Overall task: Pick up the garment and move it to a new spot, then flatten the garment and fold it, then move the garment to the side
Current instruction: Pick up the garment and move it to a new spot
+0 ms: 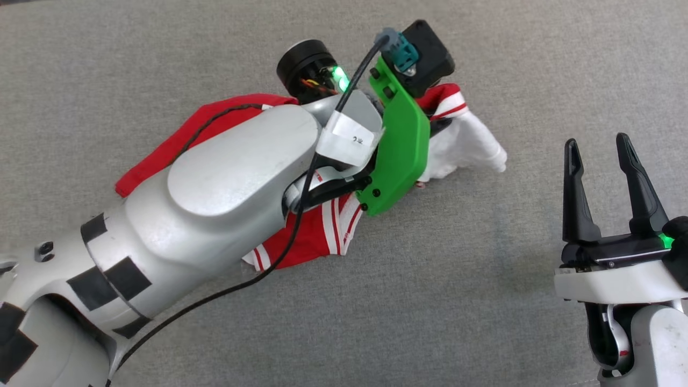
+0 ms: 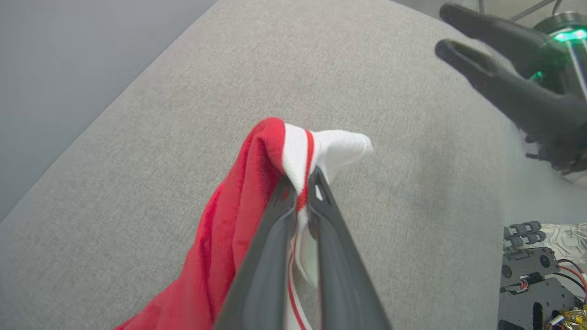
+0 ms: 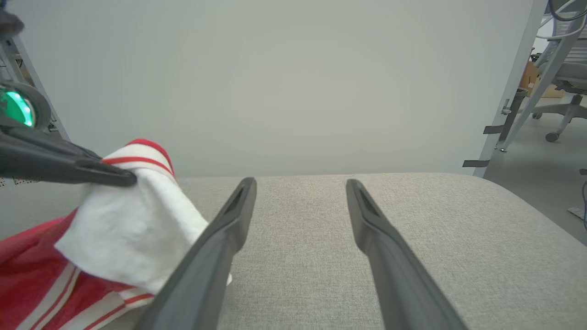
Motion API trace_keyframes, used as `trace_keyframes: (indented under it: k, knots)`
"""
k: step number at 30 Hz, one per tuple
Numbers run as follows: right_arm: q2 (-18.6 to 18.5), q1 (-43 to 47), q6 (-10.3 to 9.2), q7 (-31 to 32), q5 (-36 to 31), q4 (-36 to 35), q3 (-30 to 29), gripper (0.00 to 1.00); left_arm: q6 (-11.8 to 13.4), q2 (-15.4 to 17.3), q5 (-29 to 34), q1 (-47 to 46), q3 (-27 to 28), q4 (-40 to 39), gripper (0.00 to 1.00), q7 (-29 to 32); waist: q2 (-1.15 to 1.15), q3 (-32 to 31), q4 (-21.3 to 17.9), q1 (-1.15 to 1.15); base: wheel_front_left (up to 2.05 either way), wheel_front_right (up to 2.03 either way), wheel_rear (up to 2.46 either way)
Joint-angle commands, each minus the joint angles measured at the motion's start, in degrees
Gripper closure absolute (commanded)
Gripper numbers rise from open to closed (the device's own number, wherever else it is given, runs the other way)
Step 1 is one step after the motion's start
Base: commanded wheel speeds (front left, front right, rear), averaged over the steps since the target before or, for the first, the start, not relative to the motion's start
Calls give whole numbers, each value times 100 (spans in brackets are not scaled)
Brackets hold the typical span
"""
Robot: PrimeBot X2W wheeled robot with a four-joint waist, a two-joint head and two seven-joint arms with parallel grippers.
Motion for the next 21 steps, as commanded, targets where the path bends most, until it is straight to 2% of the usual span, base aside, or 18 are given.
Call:
trace_keyframes:
  k: [1, 7, 12, 13, 14, 18, 21]
  knots:
    - [26, -136, -4, -27, 31, -32, 13, 0, -15, -6, 31, -52, -94, 300, 100, -118, 0, 393, -213, 0, 0, 0, 0]
    - [43, -314, -4, -27, 12, -23, 100, 0, -15, -245, 149, 217, -465, 1822, 100, -531, 0, 632, -214, 0, 0, 0, 0]
    - [48, -315, -4, -27, -22, 15, 68, 0, -15, -404, 200, 447, -577, 2470, 100, -846, 0, 571, -101, 0, 0, 0, 0]
    - [48, -296, -4, -27, -26, 28, 63, 0, -15, -454, 230, 455, -583, 2551, 64, -1052, 0, 510, -61, 0, 0, 0, 0]
    - [44, -280, -4, -27, -30, 32, 67, 0, -15, -495, 259, 439, -577, 2610, 0, -1278, 0, 455, -27, 0, 0, 0, 0]
    - [5, -170, -4, -27, -44, 59, 99, 0, 6, -655, 436, 384, -408, 2864, 0, -2446, 0, 84, 126, 0, 0, 0, 0]
    - [-33, -49, -4, -27, -56, 73, 100, 0, 243, -717, 588, 470, -225, 2973, 0, -3317, 0, -277, 270, 0, 0, 0, 0]
